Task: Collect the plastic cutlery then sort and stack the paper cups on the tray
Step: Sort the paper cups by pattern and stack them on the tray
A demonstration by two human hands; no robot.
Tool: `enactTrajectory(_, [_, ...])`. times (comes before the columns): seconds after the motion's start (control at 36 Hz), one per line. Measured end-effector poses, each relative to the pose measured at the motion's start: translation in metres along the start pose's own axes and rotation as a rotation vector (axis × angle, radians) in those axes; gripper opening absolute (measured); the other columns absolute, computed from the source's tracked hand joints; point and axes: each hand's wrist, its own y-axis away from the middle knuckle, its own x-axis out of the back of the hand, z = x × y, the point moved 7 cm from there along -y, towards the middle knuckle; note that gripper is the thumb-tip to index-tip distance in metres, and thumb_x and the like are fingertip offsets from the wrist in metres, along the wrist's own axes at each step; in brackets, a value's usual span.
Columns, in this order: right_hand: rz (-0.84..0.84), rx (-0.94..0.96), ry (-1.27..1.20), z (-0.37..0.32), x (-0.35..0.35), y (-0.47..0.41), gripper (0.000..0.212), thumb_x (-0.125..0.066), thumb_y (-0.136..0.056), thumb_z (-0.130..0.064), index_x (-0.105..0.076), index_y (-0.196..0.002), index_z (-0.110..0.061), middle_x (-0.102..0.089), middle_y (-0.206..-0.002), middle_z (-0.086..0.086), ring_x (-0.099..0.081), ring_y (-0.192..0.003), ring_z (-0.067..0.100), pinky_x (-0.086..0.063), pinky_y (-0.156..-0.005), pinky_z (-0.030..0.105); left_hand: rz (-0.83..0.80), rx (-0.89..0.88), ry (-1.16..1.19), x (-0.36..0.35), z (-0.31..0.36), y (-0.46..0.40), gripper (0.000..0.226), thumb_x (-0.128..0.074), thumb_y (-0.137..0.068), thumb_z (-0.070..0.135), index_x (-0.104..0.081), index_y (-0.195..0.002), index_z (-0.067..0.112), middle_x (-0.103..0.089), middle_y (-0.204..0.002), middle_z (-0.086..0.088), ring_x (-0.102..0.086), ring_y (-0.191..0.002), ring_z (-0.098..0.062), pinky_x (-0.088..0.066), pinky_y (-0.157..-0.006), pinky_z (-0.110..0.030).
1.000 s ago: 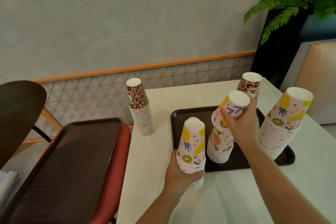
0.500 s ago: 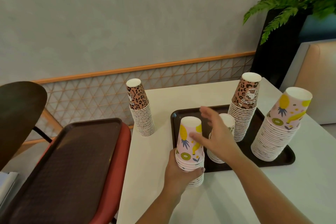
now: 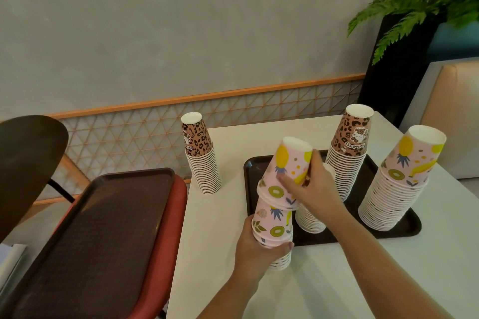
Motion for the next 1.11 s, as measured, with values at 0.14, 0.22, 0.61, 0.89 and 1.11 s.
enactTrajectory(0.14, [0.252, 0.123, -0.028, -0.023, 0.042, -0.007, 0.058, -0.072, -0.075, -0.024, -0.039, -0.122, -0.018, -0.058, -0.103, -0.014, -0.058, -0.090, -0.010, -0.048, -0.068, 0.005, 0.022, 0.004, -0.008, 0.002, -0.001, -0.001, 0.084, -0.088, -0.036, 0.032, -0.054, -0.112, 0.028, -0.068, -0.109, 0.005, -0.064, -0.103, -0.015, -0.053, -0.089, -0.030])
enactTrajectory(0.22, [0.337, 0.176, 0.019, -0.027, 0.060, -0.011, 0.067, -0.073, -0.076, -0.020, -0.035, -0.130, -0.015, -0.057, -0.110, -0.011, -0.058, -0.096, -0.006, -0.047, -0.074, 0.003, 0.022, 0.003, -0.019, 0.003, -0.002, -0.003, 0.075, -0.091, -0.047, 0.018, -0.053, -0.112, 0.028, -0.067, -0.109, 0.006, -0.063, -0.102, -0.013, -0.053, -0.090, -0.030])
enactTrajectory(0.61, [0.298, -0.026, 0.149, 0.033, 0.051, -0.002, 0.081, -0.077, -0.072, -0.022, -0.029, -0.137, -0.020, -0.046, -0.135, 0.001, -0.046, -0.120, 0.016, -0.041, -0.093, 0.029, 0.033, 0.007, -0.040, 0.003, 0.003, -0.002, 0.071, -0.089, -0.055, 0.011, -0.051, -0.113, 0.028, -0.065, -0.109, 0.009, -0.062, -0.103, -0.012, -0.053, -0.087, -0.025])
enactTrajectory(0.89, [-0.022, 0.192, 0.097, -0.011, 0.002, 0.011, 0.082, -0.068, -0.071, -0.046, -0.028, -0.139, -0.025, -0.043, -0.134, -0.015, -0.045, -0.120, -0.008, -0.037, -0.095, 0.006, 0.022, -0.035, -0.023, 0.001, 0.014, -0.003, 0.083, -0.088, -0.039, 0.035, -0.052, -0.113, 0.028, -0.067, -0.110, 0.006, -0.063, -0.104, -0.015, -0.054, -0.089, -0.031])
enactTrajectory(1.11, [-0.158, 0.098, 0.154, 0.000, -0.028, 0.021, 0.075, -0.078, -0.068, -0.039, -0.027, -0.123, -0.042, -0.046, -0.104, -0.033, -0.052, -0.097, -0.013, -0.044, -0.079, 0.005, -0.012, -0.091, -0.012, -0.002, 0.029, 0.000, 0.086, -0.088, -0.036, 0.031, -0.052, -0.114, 0.028, -0.068, -0.104, 0.009, -0.064, -0.093, 0.002, -0.052, -0.074, -0.013])
